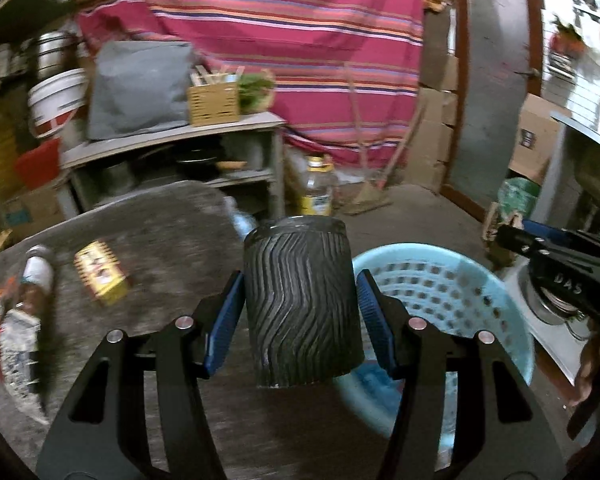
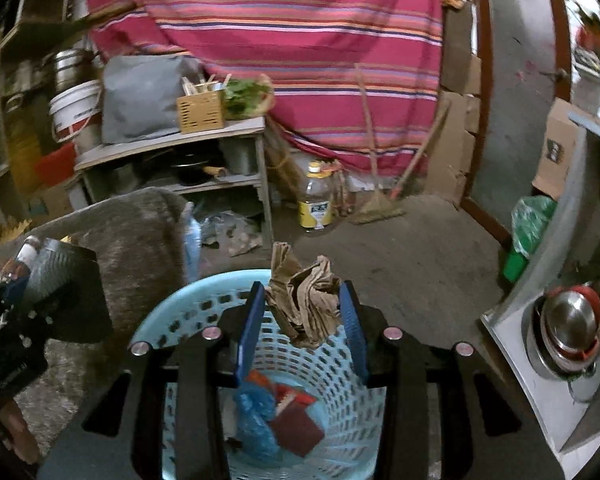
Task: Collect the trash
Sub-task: 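Carry the cup and brown rag over the basket and open both tools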
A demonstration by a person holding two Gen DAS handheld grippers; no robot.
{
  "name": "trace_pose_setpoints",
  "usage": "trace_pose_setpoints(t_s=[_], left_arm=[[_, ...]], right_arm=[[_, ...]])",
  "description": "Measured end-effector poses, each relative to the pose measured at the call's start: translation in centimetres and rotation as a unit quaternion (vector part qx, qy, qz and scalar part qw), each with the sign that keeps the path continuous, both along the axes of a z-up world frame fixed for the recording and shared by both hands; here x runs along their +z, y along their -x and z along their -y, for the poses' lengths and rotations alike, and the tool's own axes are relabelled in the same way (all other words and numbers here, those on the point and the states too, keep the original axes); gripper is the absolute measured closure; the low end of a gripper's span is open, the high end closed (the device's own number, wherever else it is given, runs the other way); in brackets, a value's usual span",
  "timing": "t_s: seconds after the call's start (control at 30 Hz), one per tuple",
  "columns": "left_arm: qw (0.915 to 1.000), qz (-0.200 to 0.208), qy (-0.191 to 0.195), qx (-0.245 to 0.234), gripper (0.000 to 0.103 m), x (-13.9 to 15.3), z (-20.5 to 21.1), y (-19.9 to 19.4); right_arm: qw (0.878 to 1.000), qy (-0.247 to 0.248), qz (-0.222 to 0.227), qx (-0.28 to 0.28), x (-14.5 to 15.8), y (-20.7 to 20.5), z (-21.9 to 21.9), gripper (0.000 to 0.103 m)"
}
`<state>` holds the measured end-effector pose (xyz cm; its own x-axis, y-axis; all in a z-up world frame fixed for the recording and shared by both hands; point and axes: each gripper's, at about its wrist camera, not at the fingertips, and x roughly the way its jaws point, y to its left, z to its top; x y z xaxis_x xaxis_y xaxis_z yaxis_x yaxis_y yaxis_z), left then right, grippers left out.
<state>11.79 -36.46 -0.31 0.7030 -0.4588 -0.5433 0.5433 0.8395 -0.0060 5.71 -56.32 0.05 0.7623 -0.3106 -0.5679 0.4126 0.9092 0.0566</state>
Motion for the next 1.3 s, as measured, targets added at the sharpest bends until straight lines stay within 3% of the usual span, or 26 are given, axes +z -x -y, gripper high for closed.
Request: trace_pose_setpoints(t_s=[0.17, 0.27, 0.3, 0.37, 0.6, 0.87, 0.9, 1.0, 1.1, 1.17, 1.3], left_arm=[[0.9993, 0.005, -0.007, -0.036, 0.047, 0.2, 3.7, 0.8], [0.9982, -0.012, -0.020, -0.055, 0.046, -0.2, 5.4, 0.6], [0.9982, -0.011, -0.022, -0.054, 0.043, -0.2, 5.5, 0.7], [0.9984, -0.007, -0.023, -0.051, 0.025, -0.1, 5.5, 0.8], [0.9999, -0.012, 0.000, -0.009, 0.010, 0.6, 2.5, -0.4], [0.9984, -0.004, 0.017, 0.054, 0.007, 1.7, -3.7, -1.8], [0.9981, 0.000, 0.016, 0.060, 0.006, 1.9, -4.4, -1.8], [0.9966, 0.011, 0.012, 0.081, 0.005, 2.4, -6.8, -1.8], [0.9951, 0.016, 0.013, 0.097, 0.005, 3.0, -9.3, -1.9], [0.9938, 0.021, 0.011, 0.109, 0.005, 3.3, -11.0, -2.0], [0.9900, 0.032, 0.008, 0.137, 0.005, 4.1, -14.6, -1.8]], right_arm=[[1.000, -0.014, 0.000, -0.014, -0.7, 0.7, 1.8, 0.064], [1.000, -0.019, -0.003, -0.017, -1.1, 0.9, 2.1, 0.064], [1.000, -0.020, -0.004, -0.017, -1.2, 1.0, 2.2, 0.064], [1.000, -0.021, -0.006, -0.018, -1.3, 0.9, 2.3, 0.064], [1.000, -0.025, -0.011, -0.012, -1.6, 0.3, 2.0, 0.064], [0.999, -0.023, -0.027, 0.017, -2.2, -1.8, -0.7, 0.062], [0.999, -0.029, -0.031, 0.017, -2.4, -2.1, -0.9, 0.060], [0.996, -0.051, -0.071, 0.011, -3.8, -3.2, -1.0, 0.027], [0.994, -0.042, -0.097, -0.005, -4.7, -4.1, -1.6, 0.027], [0.996, -0.037, -0.083, -0.010, -4.1, -4.1, -2.2, 0.027], [1.000, -0.021, -0.003, -0.007, -1.1, -3.2, -4.7, 0.008]])
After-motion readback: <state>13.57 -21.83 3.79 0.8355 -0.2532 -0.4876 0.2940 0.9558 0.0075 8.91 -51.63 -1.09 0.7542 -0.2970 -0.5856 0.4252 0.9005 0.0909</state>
